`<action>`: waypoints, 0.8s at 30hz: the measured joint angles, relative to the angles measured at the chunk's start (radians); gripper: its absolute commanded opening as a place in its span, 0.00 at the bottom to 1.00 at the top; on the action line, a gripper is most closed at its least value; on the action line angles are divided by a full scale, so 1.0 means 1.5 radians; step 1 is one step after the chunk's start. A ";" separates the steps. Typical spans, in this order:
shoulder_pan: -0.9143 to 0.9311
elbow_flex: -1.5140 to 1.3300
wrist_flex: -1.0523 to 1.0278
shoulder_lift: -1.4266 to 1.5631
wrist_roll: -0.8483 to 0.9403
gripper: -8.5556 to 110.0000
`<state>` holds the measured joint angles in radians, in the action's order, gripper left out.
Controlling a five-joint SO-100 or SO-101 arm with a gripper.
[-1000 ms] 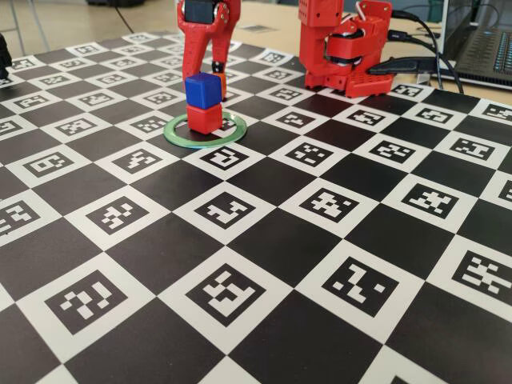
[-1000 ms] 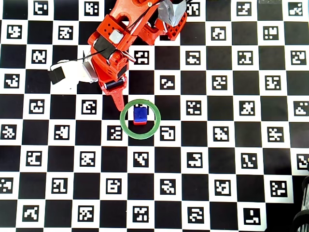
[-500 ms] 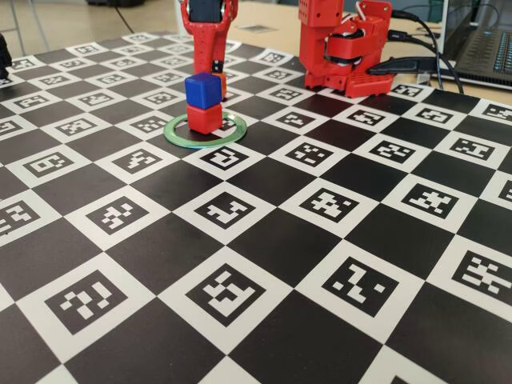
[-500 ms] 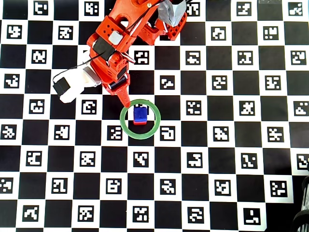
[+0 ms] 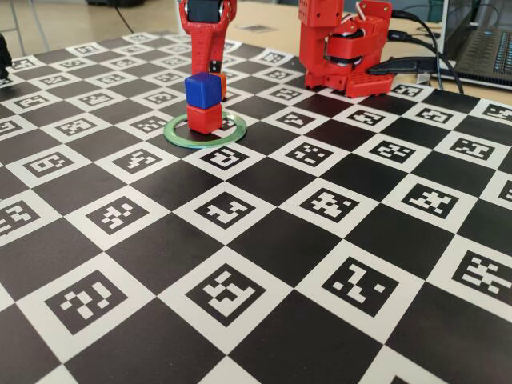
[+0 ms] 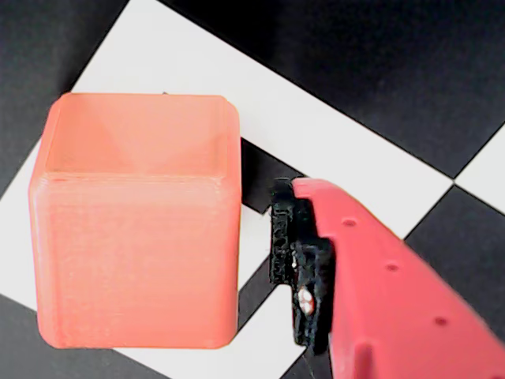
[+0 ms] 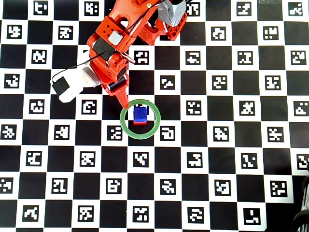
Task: Grab the red cube then put it in the green circle then put the blue cube on top and finally the orange cube on top
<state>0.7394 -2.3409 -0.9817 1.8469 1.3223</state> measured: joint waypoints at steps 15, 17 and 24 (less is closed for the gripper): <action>0.000 0.000 0.000 -0.011 -0.014 0.44; 0.000 0.000 0.000 -0.012 -0.019 0.44; 0.000 -0.011 0.000 -0.012 -0.030 0.40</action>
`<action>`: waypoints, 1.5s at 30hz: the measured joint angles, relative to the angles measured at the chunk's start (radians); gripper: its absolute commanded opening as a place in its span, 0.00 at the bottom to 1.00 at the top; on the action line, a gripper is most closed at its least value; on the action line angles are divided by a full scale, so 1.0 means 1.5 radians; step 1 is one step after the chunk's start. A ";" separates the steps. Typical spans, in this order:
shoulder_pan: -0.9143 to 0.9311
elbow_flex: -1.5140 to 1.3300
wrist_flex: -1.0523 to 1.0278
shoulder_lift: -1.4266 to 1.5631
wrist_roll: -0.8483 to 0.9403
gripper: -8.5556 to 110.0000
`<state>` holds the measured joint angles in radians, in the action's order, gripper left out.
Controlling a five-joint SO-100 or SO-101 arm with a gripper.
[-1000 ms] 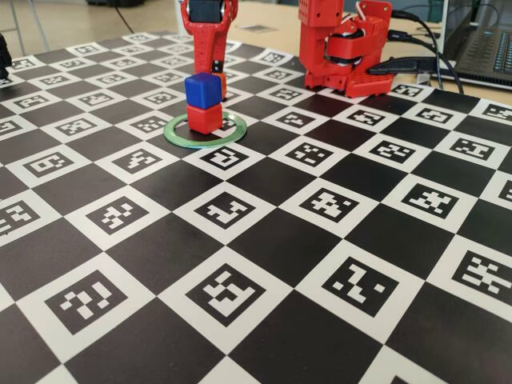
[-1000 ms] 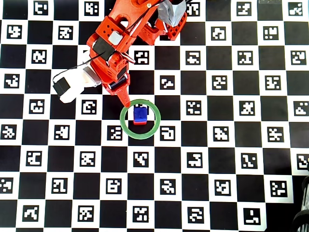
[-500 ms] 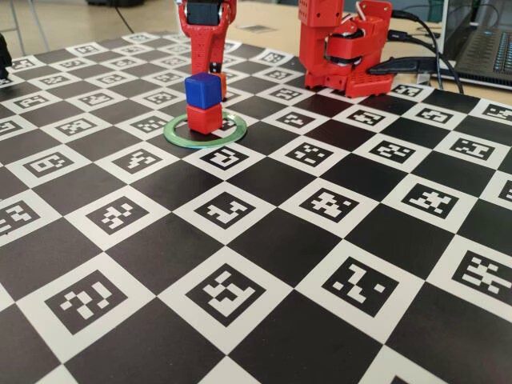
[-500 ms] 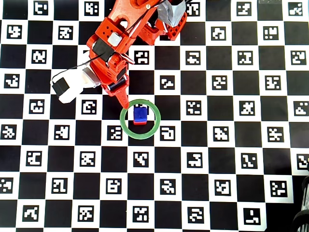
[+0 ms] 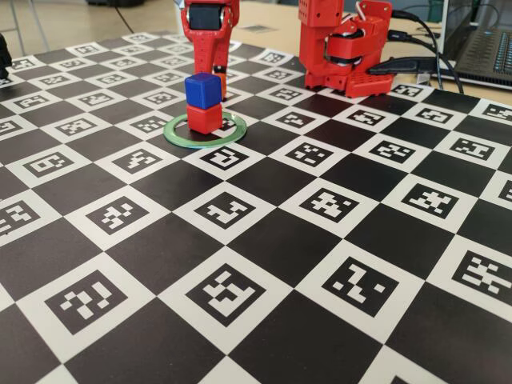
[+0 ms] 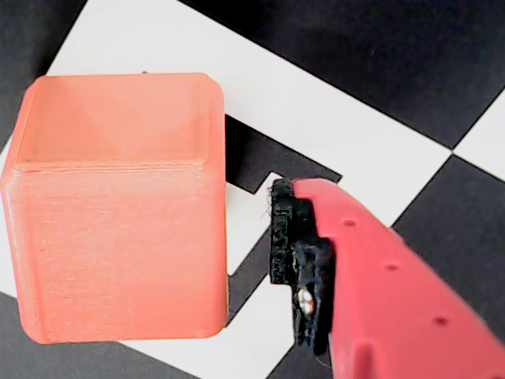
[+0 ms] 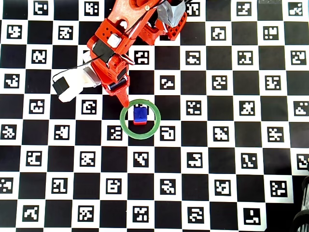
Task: Grab the red cube then put it in the green circle then put the blue cube on top and finally the orange cube on top
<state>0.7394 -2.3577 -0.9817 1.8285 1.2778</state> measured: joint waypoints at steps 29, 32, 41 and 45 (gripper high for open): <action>-0.011 0.093 -0.120 0.000 -0.059 0.15; -0.019 0.184 -0.197 0.000 -0.094 0.15; -0.093 0.427 -0.403 0.000 -0.233 0.15; -0.152 0.488 -0.447 -0.011 -0.322 0.15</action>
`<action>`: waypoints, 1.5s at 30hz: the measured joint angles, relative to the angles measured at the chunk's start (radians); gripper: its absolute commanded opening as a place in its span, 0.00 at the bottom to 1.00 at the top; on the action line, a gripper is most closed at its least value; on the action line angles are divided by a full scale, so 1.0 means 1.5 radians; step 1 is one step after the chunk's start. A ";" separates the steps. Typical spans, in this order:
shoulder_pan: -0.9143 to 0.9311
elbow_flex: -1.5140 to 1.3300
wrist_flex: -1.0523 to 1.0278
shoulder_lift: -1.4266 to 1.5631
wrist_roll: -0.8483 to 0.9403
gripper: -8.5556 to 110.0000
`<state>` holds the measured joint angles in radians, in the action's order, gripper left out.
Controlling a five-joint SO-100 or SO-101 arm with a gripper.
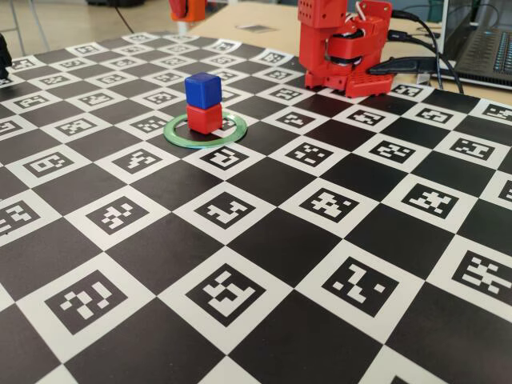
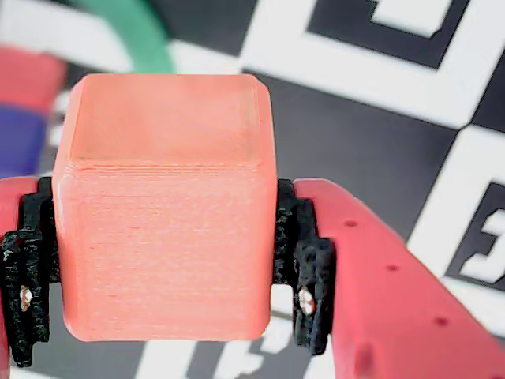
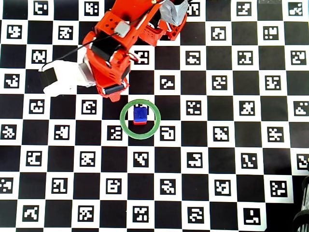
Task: Grab the red cube then put it in the green circle then put the blue cube on top and finally the orange cube on top
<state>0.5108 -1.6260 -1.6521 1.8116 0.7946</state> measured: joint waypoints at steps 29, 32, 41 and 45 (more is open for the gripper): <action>-0.190 0.048 0.021 -0.069 -0.410 0.15; -0.202 0.040 0.037 -0.073 -0.421 0.15; -0.208 -0.055 0.112 -0.084 -0.403 0.15; -0.208 -0.076 0.135 -0.084 -0.383 0.15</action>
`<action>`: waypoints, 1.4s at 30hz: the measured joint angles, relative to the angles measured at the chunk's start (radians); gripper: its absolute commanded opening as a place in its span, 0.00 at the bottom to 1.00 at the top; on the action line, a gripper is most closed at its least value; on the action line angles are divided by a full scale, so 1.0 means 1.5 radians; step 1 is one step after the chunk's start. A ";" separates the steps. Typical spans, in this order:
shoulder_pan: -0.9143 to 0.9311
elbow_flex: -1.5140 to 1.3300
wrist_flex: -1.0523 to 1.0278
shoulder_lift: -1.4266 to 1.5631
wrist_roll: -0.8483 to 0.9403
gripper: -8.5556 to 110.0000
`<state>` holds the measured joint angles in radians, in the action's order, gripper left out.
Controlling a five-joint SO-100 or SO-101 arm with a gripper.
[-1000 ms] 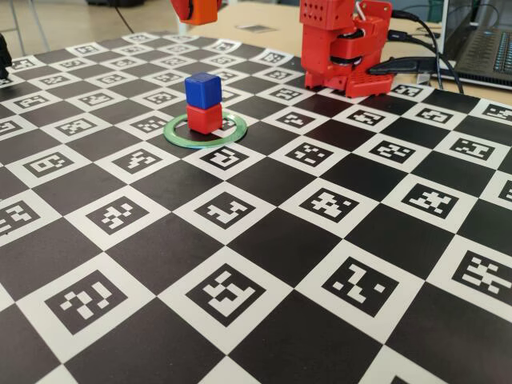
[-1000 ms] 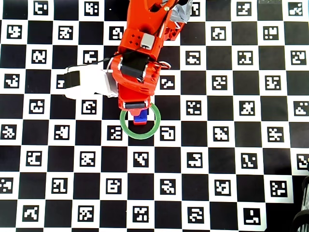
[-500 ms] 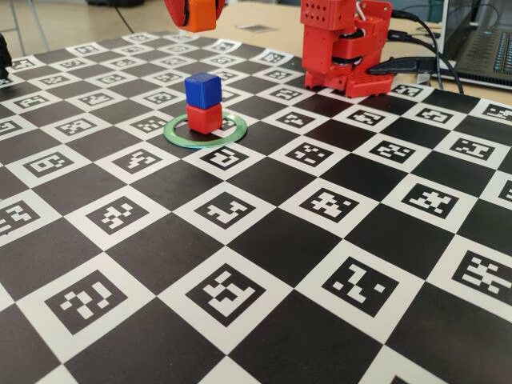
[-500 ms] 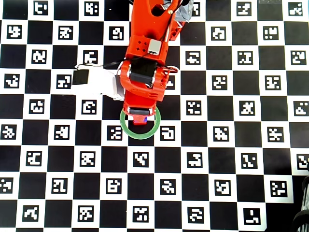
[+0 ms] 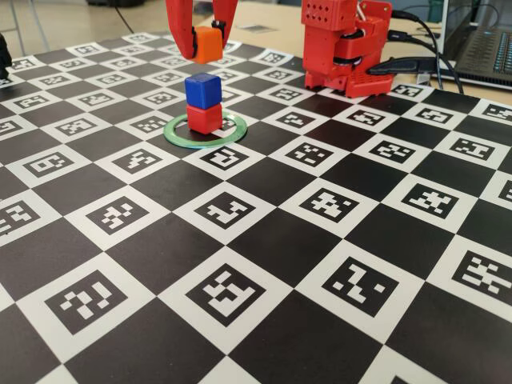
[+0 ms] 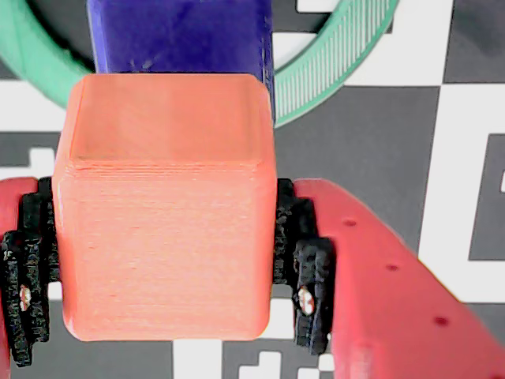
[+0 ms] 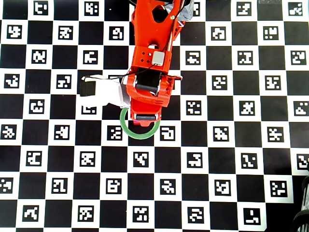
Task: Grab the red cube then put it in the green circle then put the blue cube on top and finally the orange cube on top
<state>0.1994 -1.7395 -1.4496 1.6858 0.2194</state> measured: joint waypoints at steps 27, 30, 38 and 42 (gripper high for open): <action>0.029 -0.041 0.038 -0.001 0.066 0.15; 0.029 -0.041 0.038 -0.001 0.066 0.15; 0.029 -0.047 0.057 -0.001 0.065 0.15; 0.029 -0.053 0.063 -0.001 0.065 0.15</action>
<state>0.2424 -1.8193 -1.3545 1.6843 0.3175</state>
